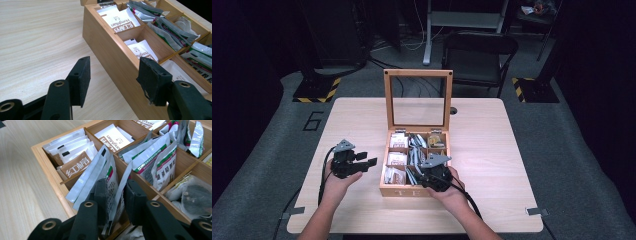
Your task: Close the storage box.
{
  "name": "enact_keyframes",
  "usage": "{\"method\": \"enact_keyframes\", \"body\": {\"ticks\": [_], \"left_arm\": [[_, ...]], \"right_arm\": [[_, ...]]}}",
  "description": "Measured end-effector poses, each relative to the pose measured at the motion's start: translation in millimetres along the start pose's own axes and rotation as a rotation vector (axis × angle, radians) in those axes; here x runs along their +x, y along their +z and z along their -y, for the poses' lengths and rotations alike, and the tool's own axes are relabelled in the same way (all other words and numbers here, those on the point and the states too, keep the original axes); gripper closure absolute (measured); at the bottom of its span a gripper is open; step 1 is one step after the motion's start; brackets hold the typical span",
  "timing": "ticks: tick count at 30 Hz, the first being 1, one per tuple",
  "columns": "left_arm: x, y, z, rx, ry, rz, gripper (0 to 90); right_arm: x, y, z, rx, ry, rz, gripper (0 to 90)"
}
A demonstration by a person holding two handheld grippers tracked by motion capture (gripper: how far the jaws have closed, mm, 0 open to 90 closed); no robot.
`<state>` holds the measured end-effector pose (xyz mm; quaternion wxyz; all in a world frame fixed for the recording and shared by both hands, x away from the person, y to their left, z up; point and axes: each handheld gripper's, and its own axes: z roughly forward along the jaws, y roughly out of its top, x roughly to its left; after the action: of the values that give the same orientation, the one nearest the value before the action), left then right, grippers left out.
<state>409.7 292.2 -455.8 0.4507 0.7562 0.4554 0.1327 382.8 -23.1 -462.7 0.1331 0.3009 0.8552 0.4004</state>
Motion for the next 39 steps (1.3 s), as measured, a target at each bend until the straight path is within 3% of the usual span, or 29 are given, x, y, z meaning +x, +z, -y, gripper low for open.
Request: {"method": "enact_keyframes", "body": {"ticks": [11, 21, 39], "left_arm": [[0.1, 0.0, 0.2, -0.002, -0.002, -0.002, 43.6], [0.8, -0.4, 0.2, 0.004, -0.001, 0.002, 43.7], [1.3, -0.1, 0.6, -0.002, -0.005, -0.005, 43.7]], "right_arm": [[-0.1, 5.7, -0.9, 0.001, 0.007, -0.005, 77.1], [-0.2, 8.5, -0.9, 0.016, 0.005, -0.011, 88.4], [0.9, 1.5, -4.9, -0.003, 0.000, -0.023, 89.9]]}}
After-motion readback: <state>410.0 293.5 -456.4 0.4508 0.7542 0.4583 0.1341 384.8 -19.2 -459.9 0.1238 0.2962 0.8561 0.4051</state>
